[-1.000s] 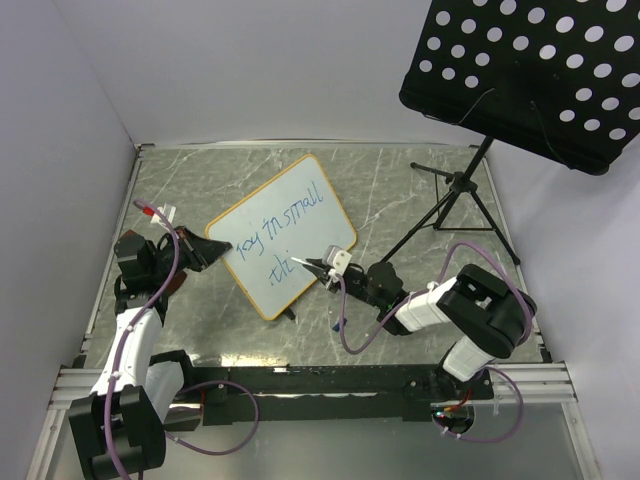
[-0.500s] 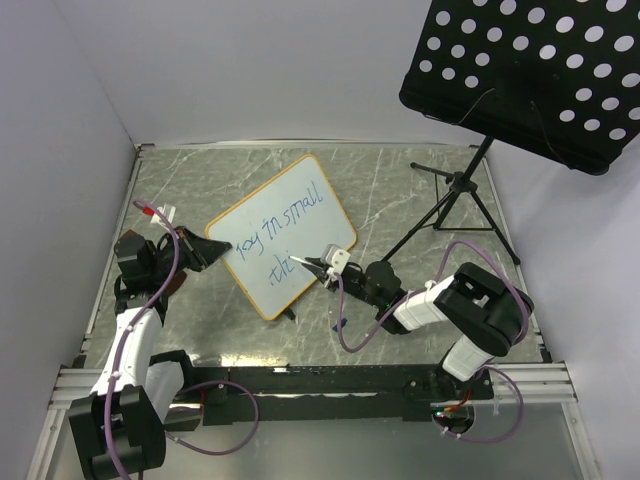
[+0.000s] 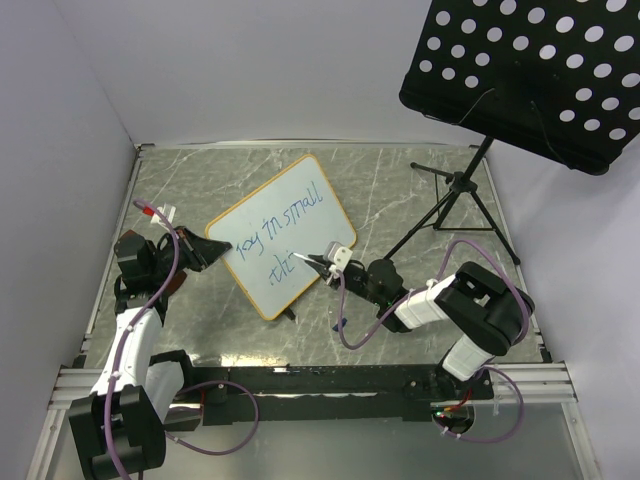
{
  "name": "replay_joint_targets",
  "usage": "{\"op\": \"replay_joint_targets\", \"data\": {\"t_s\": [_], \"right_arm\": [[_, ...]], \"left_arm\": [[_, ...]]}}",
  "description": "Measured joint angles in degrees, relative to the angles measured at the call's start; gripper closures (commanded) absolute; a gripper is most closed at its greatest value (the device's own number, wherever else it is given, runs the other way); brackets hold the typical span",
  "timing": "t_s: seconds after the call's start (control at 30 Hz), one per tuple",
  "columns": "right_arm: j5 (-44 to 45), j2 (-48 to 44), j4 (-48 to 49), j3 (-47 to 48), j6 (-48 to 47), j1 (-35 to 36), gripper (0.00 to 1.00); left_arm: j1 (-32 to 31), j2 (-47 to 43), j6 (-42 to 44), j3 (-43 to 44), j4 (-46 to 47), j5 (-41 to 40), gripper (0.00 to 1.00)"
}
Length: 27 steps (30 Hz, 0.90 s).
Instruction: Write a sentence on the whiteboard
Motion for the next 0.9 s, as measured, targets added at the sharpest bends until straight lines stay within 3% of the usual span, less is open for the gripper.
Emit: {"op": "replay_joint_targets", "data": {"t_s": [0.4, 0.9], "right_arm": [[-6.75, -0.33, -0.87, -1.33, -0.83, -0.13, 1.00], [-7.32, -1.27, -2.71, -1.90, -1.07, -0.42, 1.00]], "left_arm": [[0.00, 0.00, 0.02, 0.00, -0.02, 0.00, 0.99], [0.00, 0.00, 0.07, -0.02, -0.02, 0.00, 0.99]]}}
